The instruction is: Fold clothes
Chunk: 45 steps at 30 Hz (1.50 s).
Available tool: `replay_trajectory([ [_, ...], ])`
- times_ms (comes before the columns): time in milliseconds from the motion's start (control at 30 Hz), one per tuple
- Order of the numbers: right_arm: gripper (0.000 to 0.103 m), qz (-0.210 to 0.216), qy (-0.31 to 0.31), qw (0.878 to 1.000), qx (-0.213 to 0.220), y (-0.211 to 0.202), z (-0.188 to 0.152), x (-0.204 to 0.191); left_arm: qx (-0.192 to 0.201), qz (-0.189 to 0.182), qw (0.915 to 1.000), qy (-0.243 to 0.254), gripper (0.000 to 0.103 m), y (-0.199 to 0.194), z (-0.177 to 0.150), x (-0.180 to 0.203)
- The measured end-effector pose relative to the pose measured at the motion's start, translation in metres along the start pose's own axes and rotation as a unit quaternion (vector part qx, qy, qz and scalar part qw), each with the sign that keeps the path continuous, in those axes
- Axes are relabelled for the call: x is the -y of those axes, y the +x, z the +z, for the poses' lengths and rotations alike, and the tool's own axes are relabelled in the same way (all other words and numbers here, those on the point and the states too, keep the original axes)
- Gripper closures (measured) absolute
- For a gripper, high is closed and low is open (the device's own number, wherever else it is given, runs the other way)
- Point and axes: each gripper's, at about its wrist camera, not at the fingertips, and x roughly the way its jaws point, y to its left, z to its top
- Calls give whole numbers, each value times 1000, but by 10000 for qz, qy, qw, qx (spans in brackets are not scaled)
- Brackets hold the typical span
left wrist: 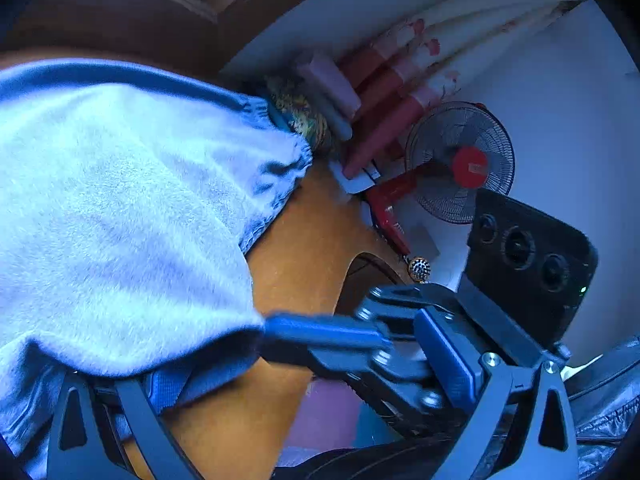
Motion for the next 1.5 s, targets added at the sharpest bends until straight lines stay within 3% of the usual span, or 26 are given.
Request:
replay_trajectory([
  [133, 87, -591, 192, 9980, 115, -29, -4, 36, 144, 136, 9998, -32, 0, 4, 2, -1],
  [200, 72, -928, 685, 9931, 206, -40, -3, 73, 210, 229, 9994, -141, 0, 7, 7, -3],
  [267, 71, -1069, 1602, 9805, 398, -51, -2, 126, 381, 486, 9976, -316, 2, 8, 8, -2],
  [333, 69, -778, 2688, 9580, 636, -58, -3, 182, 412, 826, 9950, -383, 11, 11, 6, 2],
  [400, 63, -422, 3409, 9357, 803, -59, -5, 221, 380, 1271, 9902, -446, 43, 16, 3, 5],
  [433, 61, -256, 3701, 9245, 872, -58, -6, 239, 342, 1534, 9864, -479, 50, 19, 1, 6],
  [500, 55, -10, 4163, 9040, 973, -52, -6, 268, 471, 1863, 9789, -695, 76, 17, -3, 5],
  [600, 51, 402, 4734, 8753, 898, -34, -7, 303, 693, 2071, 9698, -1088, 93, 12, -8, -1],
  [700, 51, 974, 4980, 8577, 828, -20, -3, 324, 831, 2191, 9618, -1419, 93, 10, -11, -4],
  [767, 54, 978, 4806, 8679, 795, -17, 8, 330, 840, 2396, 9555, -1503, 93, 13, -13, -1],
  [800, 77, 912, 4708, 8737, 816, -18, 12, 332, 899, 2423, 9538, -1535, 93, 14, -14, -1],
  [833, 91, 831, 4613, 8792, 851, -20, 16, 334, 971, 2442, 9521, -1560, 93, 14, -14, 1],
  [967, 92, 632, 4369, 8912, 1042, -35, 27, 351, 909, 2524, 9507, -1553, 98, 17, -20, 8],
  [1100, 92, 428, 4110, 9084, 634, -28, 25, 366, 796, 2487, 9494, -1746, 100, 24, -33, 7],
  [1233, 87, 347, 3710, 9269, 459, -31, 27, 366, 954, 2454, 9460, -1889, 100, 25, -40, 11],
  [1267, 80, 288, 3590, 9320, 415, -33, 30, 365, 951, 2463, 9460, -1884, 100, 26, -42, 14],
  [1333, 72, 74, 3345, 9415, 399, -46, 32, 360, 917, 2550, 9449, -1835, 100, 26, -40, 18],
  [1500, 70, -871, 2530, 9588, 957, -92, 36, 331, 932, 2691, 9431, -1717, 99, 25, -36, 28],
])
